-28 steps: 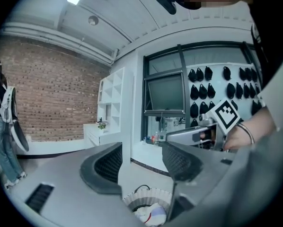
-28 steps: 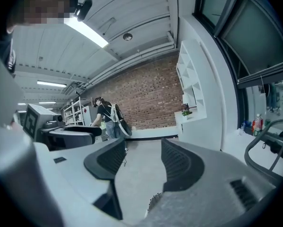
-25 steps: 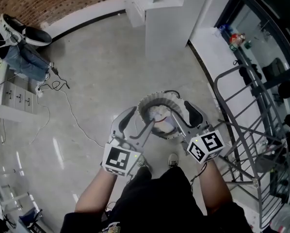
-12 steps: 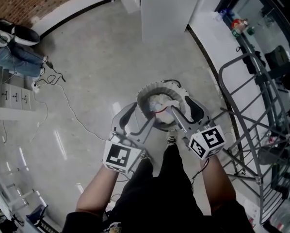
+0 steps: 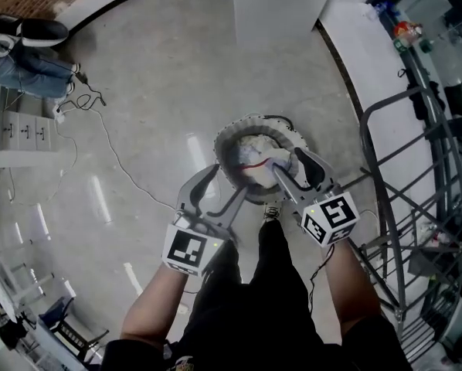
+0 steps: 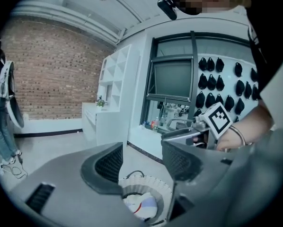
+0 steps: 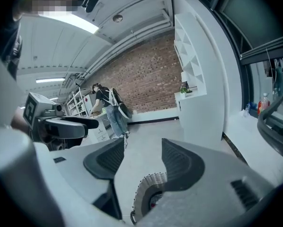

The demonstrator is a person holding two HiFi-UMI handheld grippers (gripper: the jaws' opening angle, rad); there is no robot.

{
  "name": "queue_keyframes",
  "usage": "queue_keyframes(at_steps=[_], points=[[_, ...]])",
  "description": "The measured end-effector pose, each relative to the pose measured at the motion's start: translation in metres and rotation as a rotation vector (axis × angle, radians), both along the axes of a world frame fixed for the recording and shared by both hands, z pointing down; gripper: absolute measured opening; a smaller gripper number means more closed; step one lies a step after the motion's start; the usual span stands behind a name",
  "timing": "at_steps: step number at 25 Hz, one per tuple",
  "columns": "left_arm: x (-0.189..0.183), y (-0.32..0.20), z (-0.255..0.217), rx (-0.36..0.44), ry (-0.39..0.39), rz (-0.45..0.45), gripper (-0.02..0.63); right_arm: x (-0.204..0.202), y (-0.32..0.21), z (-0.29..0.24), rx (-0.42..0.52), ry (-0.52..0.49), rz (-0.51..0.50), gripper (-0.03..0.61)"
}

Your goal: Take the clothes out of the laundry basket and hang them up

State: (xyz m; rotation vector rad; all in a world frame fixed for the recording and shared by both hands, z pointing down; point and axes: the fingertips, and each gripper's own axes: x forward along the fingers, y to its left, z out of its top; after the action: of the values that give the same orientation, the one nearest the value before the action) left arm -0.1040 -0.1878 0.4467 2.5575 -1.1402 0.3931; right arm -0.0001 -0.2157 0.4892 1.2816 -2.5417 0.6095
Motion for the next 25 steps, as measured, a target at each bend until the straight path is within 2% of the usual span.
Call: queue_keyframes(at_steps=[7,11,25], points=[[0.017,-0.012,0.064,-0.047,-0.037,-0.044,0.242,0.017,-0.018,0.073,-0.071,-0.023,-0.029,0.262],[0.027,-0.018,0.097,-0.047,-0.049,-0.05,0.242,0.022,-0.022,0.12,-0.112,0.0,-0.05,0.262],[0.053,-0.018,0.246,-0.072,-0.082,0.023,0.242,0.025,-0.009,0.312,-0.276,0.088,-0.116,0.264]])
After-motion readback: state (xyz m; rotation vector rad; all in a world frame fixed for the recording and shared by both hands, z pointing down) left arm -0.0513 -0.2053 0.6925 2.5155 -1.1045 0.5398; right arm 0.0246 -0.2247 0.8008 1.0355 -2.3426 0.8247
